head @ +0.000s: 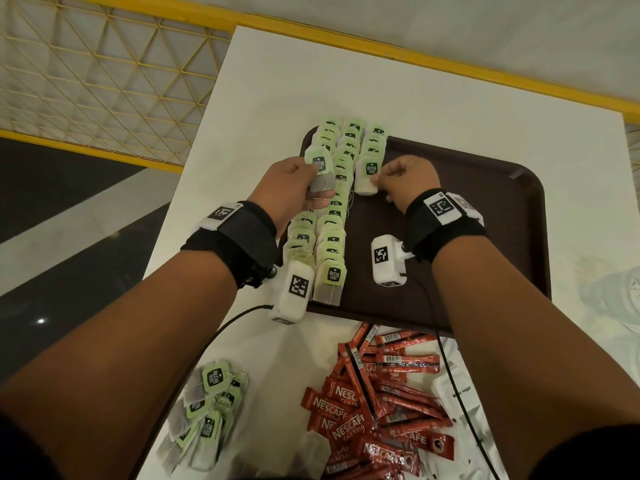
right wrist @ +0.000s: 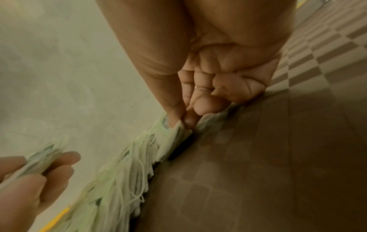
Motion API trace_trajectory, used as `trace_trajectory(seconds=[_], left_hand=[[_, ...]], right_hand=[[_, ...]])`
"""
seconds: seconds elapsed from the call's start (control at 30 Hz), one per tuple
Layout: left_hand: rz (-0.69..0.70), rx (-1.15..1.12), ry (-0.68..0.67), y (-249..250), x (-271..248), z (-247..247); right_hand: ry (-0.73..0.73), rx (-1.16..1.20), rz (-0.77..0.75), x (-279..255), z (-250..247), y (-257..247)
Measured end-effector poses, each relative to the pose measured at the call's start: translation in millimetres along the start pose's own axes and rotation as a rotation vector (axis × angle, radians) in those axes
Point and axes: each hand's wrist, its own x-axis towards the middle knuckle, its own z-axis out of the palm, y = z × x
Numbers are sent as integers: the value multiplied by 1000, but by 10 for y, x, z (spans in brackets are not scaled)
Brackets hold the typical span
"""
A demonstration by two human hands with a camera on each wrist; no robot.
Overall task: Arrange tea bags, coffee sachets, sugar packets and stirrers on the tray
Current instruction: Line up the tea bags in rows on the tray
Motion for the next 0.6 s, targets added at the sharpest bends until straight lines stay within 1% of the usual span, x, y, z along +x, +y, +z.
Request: trace_trajectory(seconds=[0.13,0.23,0.3,0.43,0.5,0.6], left_hand=[[-14,5,-17,-16,7,-15],[15,72,-45,-40,37,-27],[53,147,-51,-67,68,-33],[127,279,-16,-105,87,-17],[159,343,-11,-107,81,9],[162,361,-16,-88,50,57]], right_hand=[[44,-20,27,-13,20,0],[93,-4,-27,-87,-3,-29],[57,65,-85,-199,-18,-70],[-169,268,-144,-501,20,-187],[-179,293,-167,-539,55,-178],[-113,303,-136,-504,51,-105]])
